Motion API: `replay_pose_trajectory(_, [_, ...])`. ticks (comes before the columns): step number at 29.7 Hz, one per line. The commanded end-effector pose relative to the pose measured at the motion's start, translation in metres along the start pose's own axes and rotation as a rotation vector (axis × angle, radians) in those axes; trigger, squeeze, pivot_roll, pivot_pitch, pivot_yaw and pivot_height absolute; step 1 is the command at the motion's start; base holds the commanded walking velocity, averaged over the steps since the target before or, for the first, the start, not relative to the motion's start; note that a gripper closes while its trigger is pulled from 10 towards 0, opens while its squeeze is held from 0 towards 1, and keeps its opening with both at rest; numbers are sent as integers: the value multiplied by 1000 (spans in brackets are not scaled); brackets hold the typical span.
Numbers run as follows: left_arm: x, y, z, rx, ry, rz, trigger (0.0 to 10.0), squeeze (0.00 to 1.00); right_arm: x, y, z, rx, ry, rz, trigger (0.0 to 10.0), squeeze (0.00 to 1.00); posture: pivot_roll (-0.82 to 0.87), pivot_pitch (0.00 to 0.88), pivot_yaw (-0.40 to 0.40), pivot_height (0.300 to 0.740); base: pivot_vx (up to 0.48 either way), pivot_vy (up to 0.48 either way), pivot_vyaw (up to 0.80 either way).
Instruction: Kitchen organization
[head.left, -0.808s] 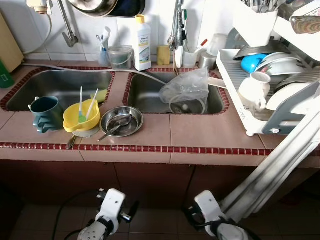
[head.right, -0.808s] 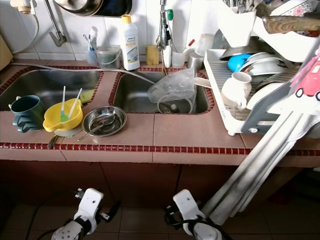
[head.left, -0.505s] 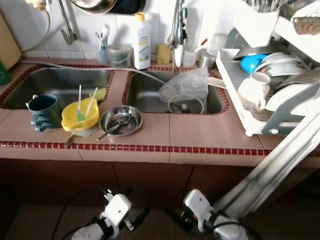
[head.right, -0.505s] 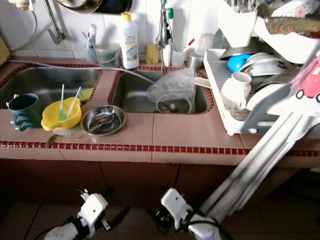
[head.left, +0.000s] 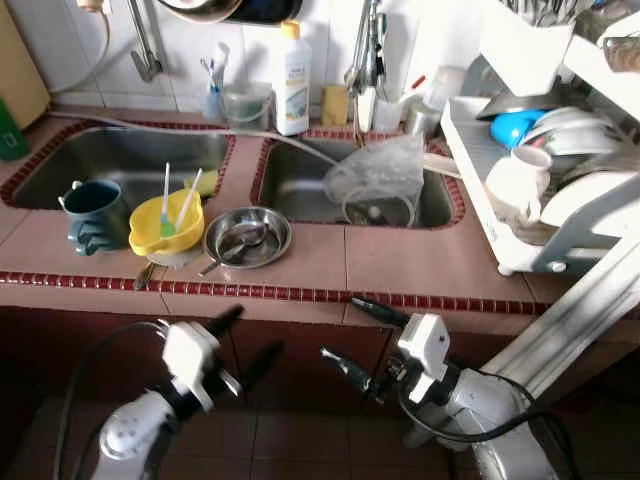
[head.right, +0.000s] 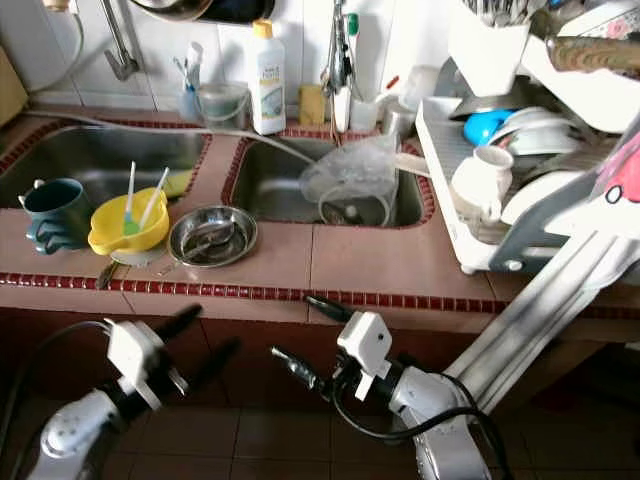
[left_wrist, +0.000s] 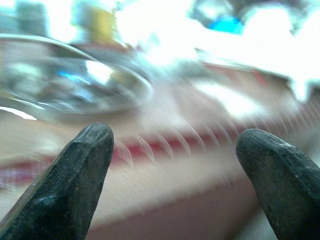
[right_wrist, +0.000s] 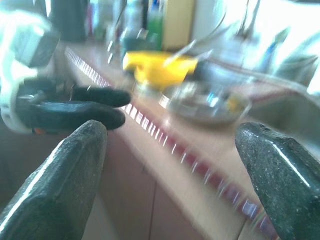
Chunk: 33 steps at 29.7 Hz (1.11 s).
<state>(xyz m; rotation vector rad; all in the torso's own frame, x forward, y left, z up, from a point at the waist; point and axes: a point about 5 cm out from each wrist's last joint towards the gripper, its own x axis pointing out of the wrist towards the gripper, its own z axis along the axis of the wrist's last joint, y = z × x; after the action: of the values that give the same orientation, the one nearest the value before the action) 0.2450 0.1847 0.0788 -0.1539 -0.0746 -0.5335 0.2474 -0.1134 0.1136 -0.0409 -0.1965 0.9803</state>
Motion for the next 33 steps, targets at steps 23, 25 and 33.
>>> replay_pose_trajectory(23, [63,-14,71,-78,-159,379,10000,0,25,-64,46,54,-159,-601,10000,0,-26,0,-3,740,0,0,0])
replay_pose_trajectory(25, [68,-14,71,-34,-150,388,10000,0,27,-68,46,77,-144,-617,10000,0,-22,0,13,740,0,0,0])
replay_pose_trajectory(33, [80,-25,74,51,-131,359,10000,0,31,-70,52,54,-164,-691,10000,0,-5,0,18,740,0,0,0])
